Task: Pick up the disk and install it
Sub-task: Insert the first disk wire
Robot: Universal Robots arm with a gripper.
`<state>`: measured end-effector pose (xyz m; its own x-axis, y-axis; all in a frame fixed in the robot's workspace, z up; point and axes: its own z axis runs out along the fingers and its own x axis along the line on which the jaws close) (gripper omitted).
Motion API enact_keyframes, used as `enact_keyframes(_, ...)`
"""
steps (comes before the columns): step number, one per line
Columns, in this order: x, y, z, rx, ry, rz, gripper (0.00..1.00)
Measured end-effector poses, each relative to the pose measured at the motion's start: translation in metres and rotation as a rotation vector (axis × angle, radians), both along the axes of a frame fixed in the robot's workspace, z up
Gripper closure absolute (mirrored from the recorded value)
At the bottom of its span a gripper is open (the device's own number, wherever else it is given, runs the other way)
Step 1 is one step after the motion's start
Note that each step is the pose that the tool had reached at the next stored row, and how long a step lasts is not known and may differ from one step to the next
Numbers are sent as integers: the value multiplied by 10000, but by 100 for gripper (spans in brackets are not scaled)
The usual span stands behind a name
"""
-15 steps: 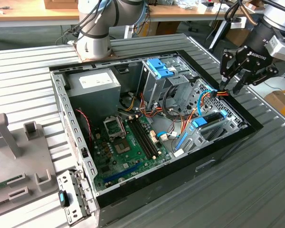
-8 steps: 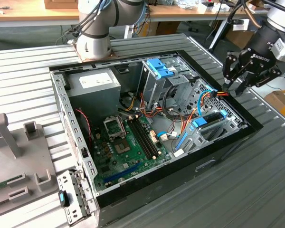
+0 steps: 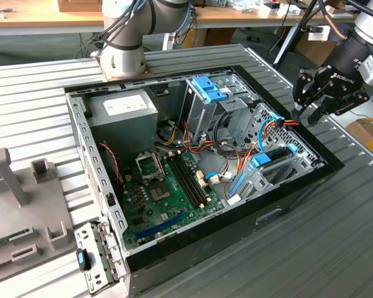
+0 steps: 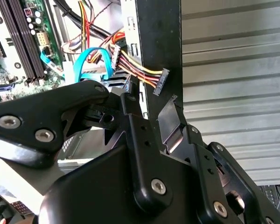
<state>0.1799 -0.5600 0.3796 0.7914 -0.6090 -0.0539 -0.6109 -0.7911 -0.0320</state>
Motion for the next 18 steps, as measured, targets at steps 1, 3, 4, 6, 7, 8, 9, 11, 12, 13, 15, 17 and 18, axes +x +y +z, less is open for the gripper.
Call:
enact_keyframes(1, 0, -13, -5, 1, 0, -1, 56)
enact_keyframes(3, 0, -46, -45, 22, 0, 0, 56)
enact_keyframes(4, 0, -47, -45, 169, 0, 0, 56)
enact_keyframes(6, 0, -49, -47, 550, 0, 2, 56)
enact_keyframes(7, 5, -62, -47, 627, 1, 5, 56)
enact_keyframes(8, 16, -76, -52, 631, 0, 11, 56)
enact_keyframes(9, 18, -78, -55, 633, 1, 29, 56)
enact_keyframes(11, 25, -78, -67, 633, 16, 485, 56)
enact_keyframes(12, 32, -78, -73, 631, 21, 684, 56)
enact_keyframes(13, 35, -78, -76, 630, 26, 814, 56)
enact_keyframes(15, 53, -79, -82, 631, 34, 1074, 56)
enact_keyframes(17, 79, -78, -85, 636, 36, 1147, 56)
enact_keyframes(18, 91, -80, -92, 644, 36, 1153, 56)
